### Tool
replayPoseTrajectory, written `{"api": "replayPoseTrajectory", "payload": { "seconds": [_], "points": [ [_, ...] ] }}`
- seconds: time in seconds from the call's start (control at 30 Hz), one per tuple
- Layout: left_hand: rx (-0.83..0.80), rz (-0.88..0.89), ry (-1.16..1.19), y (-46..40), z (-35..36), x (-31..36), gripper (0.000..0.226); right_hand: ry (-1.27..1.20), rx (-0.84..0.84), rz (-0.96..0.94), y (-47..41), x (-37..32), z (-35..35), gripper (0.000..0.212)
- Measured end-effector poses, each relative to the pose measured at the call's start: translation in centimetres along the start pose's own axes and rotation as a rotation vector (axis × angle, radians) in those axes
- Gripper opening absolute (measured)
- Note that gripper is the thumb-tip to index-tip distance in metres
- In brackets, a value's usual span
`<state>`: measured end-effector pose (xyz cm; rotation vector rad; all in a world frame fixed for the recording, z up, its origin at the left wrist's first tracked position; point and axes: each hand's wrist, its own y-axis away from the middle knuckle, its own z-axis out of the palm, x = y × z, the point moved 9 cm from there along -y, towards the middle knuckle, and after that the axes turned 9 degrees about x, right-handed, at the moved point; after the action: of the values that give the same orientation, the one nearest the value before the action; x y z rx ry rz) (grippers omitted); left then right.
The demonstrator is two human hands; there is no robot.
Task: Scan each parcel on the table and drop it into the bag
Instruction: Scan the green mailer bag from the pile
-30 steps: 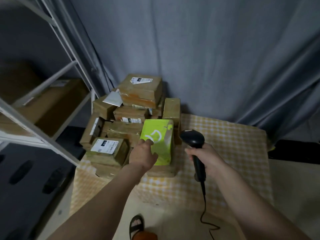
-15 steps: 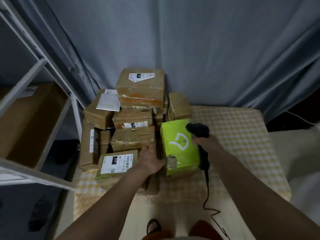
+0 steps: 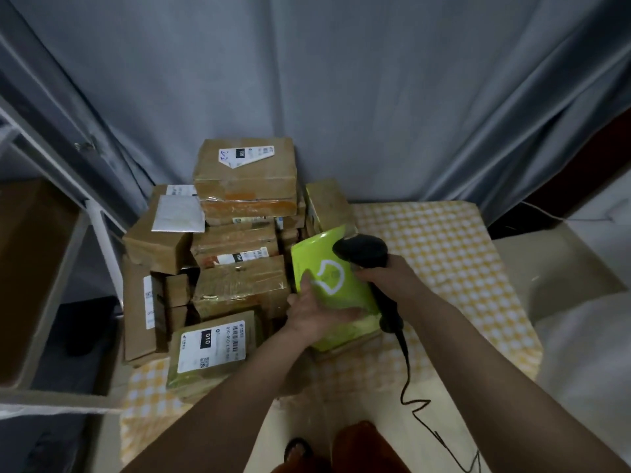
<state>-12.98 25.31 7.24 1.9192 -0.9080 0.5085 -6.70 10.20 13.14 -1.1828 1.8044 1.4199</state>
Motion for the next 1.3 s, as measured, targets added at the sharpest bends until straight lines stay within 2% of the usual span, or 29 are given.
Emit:
{"api": "replayPoseTrajectory", "payload": {
  "seconds": [0.1,0.2,0.33,0.43,0.5,0.57,0.63,0.67,0.7,0.77,0.83,0.93,1.07,1.13,1.2,1.3],
  "points": [
    [-0.009,-0.025,-0.001,-0.7,-0.1,0.5,0.127,-0.006,-0.038,-0.101,1.5,-2.1,0.0,0.016],
    [-0.071,-0.057,-0.022,-1.1,0.7,0.5,0.121,0.017,-0.070,-0.113,2.6,-2.5,0.8,0.006],
    [-0.080,-0.055,-0.090,-2.1,0.7,-0.1,0.128,0.013,-0.151,-0.064,3.6,-1.9,2.8,0.009],
    [-0.064,-0.038,-0.086,-3.7,1.1,-0.6,0.131,-0.042,-0.175,-0.033,3.4,-1.6,3.3,0.020],
    [-0.066,-0.036,-0.021,-3.8,1.0,-0.5,0.143,-0.099,-0.104,-0.005,2.6,-1.1,2.6,0.018],
    [-0.060,-0.040,0.038,-2.6,0.0,0.2,0.144,-0.141,0.086,0.026,1.1,0.0,0.5,0.014],
    [-0.011,-0.003,0.057,-1.9,-1.3,0.6,0.116,-0.177,0.223,0.089,-0.2,1.6,-1.6,0.016],
    [0.036,0.028,0.053,-2.0,-1.8,0.5,0.105,-0.181,0.233,0.130,-0.6,2.4,-2.1,0.016],
    [0.100,0.057,0.017,-2.0,-2.5,0.5,0.102,-0.178,0.206,0.171,-0.8,3.1,-2.1,0.015],
    [0.232,0.135,-0.099,-1.5,-3.5,0.9,0.114,-0.184,0.125,0.227,-0.8,4.2,-1.4,0.012],
    [0.297,0.230,-0.305,-0.5,-3.4,2.1,0.127,-0.191,0.047,0.224,-0.7,4.3,0.0,0.012],
    [0.289,0.213,-0.546,0.1,-2.3,2.8,0.139,-0.225,-0.020,0.192,-0.5,4.0,1.8,0.018],
    [0.245,0.107,-0.628,-0.6,-1.9,1.8,0.141,-0.231,-0.065,0.162,-0.1,3.5,2.9,0.026],
    [0.253,0.076,-0.607,-0.7,-2.6,1.6,0.139,-0.230,-0.075,0.163,0.1,3.5,3.0,0.033],
    [0.250,0.058,-0.531,-0.8,-3.9,1.5,0.137,-0.268,-0.024,0.173,0.0,3.5,2.2,0.030],
    [0.191,0.052,-0.223,-2.1,-6.3,0.8,0.138,-0.373,0.082,0.228,-0.3,3.7,0.1,0.018]
  ]
}}
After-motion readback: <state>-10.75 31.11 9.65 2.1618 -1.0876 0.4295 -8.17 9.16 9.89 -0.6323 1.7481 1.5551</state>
